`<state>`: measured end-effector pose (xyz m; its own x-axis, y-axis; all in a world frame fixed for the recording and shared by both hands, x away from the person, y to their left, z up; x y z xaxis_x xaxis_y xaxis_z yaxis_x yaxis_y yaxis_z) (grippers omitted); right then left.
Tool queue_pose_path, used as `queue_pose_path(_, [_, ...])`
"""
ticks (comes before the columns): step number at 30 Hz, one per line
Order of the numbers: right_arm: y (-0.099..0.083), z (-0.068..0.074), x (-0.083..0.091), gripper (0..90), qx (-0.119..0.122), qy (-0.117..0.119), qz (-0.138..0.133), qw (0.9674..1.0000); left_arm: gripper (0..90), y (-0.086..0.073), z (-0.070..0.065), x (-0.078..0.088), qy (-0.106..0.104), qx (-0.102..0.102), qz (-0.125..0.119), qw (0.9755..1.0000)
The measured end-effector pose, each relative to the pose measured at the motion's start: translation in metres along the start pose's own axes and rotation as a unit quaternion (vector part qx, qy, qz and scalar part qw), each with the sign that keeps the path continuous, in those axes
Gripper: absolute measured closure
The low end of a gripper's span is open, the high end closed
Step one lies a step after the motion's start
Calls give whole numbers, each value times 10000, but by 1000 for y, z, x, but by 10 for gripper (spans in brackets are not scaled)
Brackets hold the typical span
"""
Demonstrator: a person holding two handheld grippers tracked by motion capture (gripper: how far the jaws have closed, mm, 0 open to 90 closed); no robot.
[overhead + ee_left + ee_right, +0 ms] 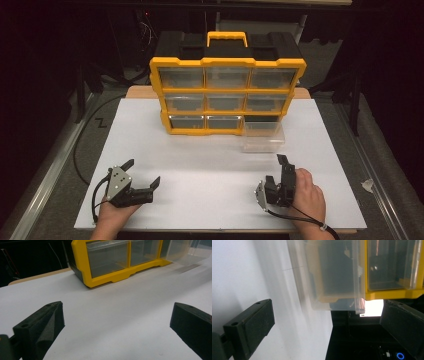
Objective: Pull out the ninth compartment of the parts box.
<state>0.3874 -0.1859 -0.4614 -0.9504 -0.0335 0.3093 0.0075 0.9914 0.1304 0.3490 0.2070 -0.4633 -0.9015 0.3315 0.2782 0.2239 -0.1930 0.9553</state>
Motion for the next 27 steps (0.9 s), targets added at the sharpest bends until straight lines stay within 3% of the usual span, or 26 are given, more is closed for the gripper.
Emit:
queue_pose_path(5, [-3,-1,-1,8,-367,34,-3,9993,2,0,1,0,-1,58,-4,10000])
queue_pose_path(9, [-7,1,-4,8,-748,213,-27,9970,2,0,1,-1,-11,94,13,10000])
queue_pose_path(13, [-13,3,-7,9,-1401,491,-102,9889,2,-1,1,-2,-8,113,57,9999])
queue_pose_path(15, [-16,2,-8,9,-1596,568,-109,9855,2,-2,1,-2,-10,117,82,9999])
queue_pose_path(17, [-17,3,-9,10,-1966,669,-140,9781,2,-2,1,-2,-11,125,79,9999])
queue_pose_path(21, [-18,3,-10,10,-2429,871,-240,9658,2,-2,0,-2,-31,142,93,9999])
queue_pose_path(22, [-17,3,-10,11,-2599,941,-269,9607,2,-2,0,-2,-35,154,90,9998])
queue_pose_path(25, [-16,2,-9,11,-2929,1049,-373,9497,2,-1,0,-2,-46,165,81,9998])
queue_pose_path(27, [-15,1,-8,11,-3174,1120,-441,9406,2,-1,-1,-3,-59,162,87,9998])
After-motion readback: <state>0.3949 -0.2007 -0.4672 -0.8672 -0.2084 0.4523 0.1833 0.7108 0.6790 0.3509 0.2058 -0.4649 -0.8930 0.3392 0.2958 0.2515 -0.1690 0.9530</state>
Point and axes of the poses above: each handheld gripper's, and its own axes: x roughly backward along the jaws, y roughly out of its top, z roughly to its left, the point moved 8 cm from there along -x, roughly forward along the jaws, and after that the axes turned 6 degrees about y, right-handed, at the moved point
